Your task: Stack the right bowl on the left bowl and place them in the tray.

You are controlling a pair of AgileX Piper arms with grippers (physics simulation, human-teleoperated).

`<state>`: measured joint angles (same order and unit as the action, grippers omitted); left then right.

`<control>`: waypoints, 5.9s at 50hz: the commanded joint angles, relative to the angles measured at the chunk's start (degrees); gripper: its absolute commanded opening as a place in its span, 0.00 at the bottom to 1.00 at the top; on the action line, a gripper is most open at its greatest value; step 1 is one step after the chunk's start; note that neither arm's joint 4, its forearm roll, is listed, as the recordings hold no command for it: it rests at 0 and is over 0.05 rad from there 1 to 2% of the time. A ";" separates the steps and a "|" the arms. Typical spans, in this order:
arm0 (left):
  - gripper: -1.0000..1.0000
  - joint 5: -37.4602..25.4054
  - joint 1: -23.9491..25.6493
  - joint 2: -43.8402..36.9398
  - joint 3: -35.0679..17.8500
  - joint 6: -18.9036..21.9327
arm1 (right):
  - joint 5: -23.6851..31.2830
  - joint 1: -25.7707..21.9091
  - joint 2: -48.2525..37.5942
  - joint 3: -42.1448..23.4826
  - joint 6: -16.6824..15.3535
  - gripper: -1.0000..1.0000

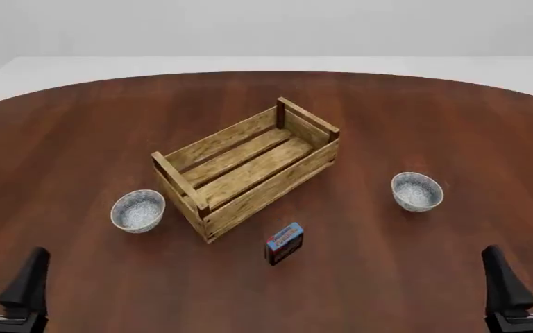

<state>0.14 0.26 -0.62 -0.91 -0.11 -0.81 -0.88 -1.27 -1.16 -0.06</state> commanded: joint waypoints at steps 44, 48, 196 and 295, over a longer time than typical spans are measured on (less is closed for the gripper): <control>1.00 -2.63 4.31 0.57 -1.42 0.14 | 14.05 -2.15 -30.84 -26.54 3.85 1.00; 1.00 -2.88 4.25 0.58 -1.86 -0.47 | 15.64 -2.73 -34.08 -28.87 5.80 1.00; 1.00 -1.99 6.63 0.40 0.20 -1.57 | -0.44 9.94 -106.02 -53.99 9.65 1.00; 1.00 -3.48 6.94 0.54 -2.87 -0.68 | 2.03 -1.31 -59.98 -38.19 2.30 0.00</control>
<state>-2.82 7.02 -0.13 -2.95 -1.26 0.56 0.54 -70.59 -41.23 4.05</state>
